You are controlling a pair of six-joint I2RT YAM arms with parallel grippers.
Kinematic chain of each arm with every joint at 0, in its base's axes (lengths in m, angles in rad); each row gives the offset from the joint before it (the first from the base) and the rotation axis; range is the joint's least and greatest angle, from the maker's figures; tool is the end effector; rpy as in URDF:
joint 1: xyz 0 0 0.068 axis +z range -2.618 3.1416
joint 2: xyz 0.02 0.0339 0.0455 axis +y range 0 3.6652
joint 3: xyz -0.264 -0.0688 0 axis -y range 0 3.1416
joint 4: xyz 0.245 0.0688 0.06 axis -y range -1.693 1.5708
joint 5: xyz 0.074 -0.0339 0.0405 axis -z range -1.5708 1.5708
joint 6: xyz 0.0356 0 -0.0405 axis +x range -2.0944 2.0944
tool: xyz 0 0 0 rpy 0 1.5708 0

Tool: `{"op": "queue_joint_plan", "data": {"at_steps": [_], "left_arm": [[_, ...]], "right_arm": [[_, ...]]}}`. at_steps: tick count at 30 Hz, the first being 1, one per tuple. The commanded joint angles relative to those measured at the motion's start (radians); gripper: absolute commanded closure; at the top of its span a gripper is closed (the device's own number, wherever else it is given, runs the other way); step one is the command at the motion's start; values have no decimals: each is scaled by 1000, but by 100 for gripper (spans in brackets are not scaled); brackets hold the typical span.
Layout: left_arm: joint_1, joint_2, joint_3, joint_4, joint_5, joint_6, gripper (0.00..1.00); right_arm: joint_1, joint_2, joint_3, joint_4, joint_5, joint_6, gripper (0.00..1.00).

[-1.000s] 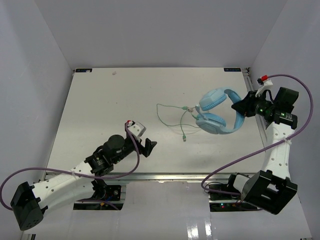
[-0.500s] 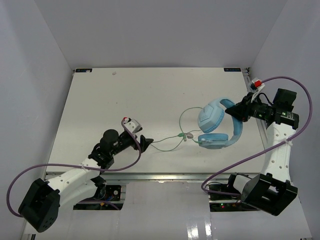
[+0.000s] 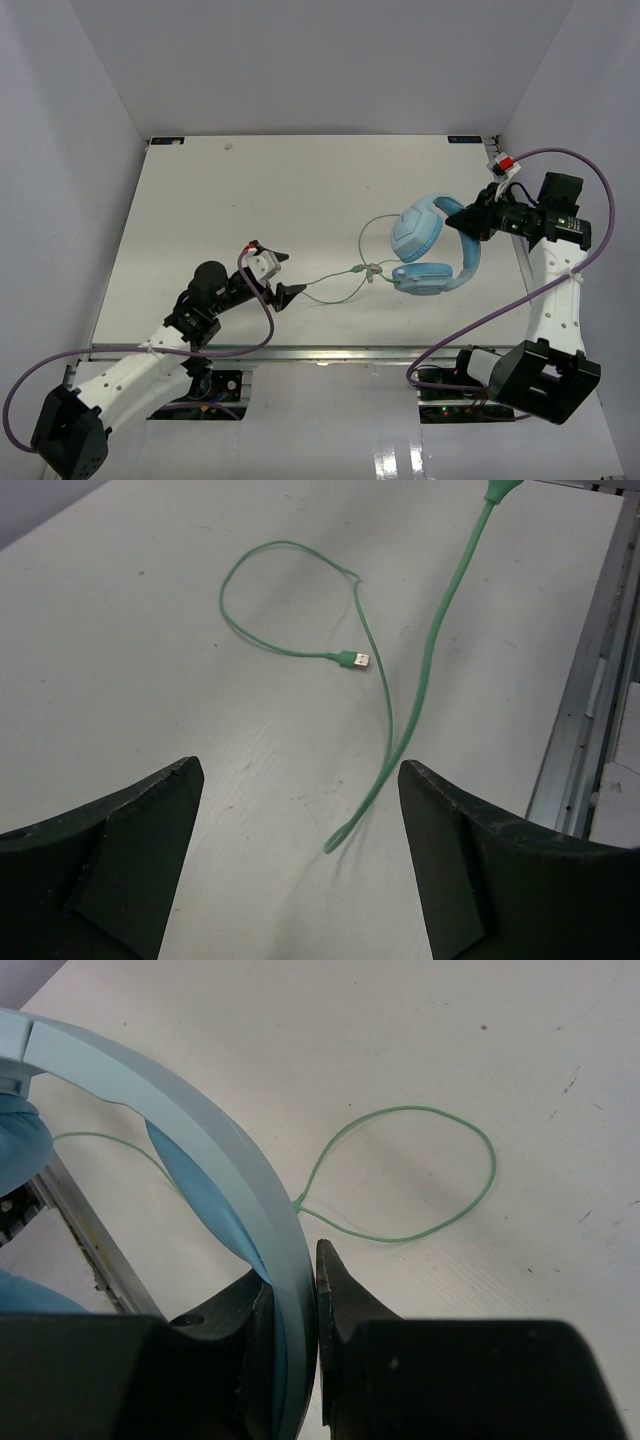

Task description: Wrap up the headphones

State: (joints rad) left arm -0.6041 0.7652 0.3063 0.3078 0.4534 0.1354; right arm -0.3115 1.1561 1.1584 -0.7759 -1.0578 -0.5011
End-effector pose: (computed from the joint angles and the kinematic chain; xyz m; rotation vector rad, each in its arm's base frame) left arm 0.1398 -0.1154 0.2257 0.9443 1.4882 -0.7329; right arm 0.2227 -0.0391 0.3518 -0.6561 1.8777 0.7154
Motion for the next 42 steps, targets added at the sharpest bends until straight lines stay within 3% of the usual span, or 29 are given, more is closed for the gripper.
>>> {"op": "queue_joint_plan", "data": {"at_steps": [1, 5, 10, 18, 23, 33, 38, 42], "left_arm": [[6, -88, 49, -101, -61, 81, 12], [6, -87, 58, -112, 29, 66, 15], [6, 26, 87, -146, 139, 84, 21], [6, 146, 63, -80, 111, 98, 24], [6, 234, 79, -78, 48, 117, 33], [6, 353, 91, 43, 94, 53, 49], [6, 362, 90, 121, 122, -11, 51], [6, 366, 69, 212, 133, -67, 47]], "right_arm": [[27, -1, 53, 36, -35, 82, 92], [51, -7, 43, 58, -17, 106, 92], [110, -3, 44, 93, 14, 145, 92], [155, -3, 78, 125, 18, 214, 92], [155, 24, 114, 124, -19, 260, 92], [155, 34, 158, 147, -84, 343, 92], [156, 34, 154, 156, -95, 361, 92], [156, 34, 146, 173, -105, 383, 92]]}}
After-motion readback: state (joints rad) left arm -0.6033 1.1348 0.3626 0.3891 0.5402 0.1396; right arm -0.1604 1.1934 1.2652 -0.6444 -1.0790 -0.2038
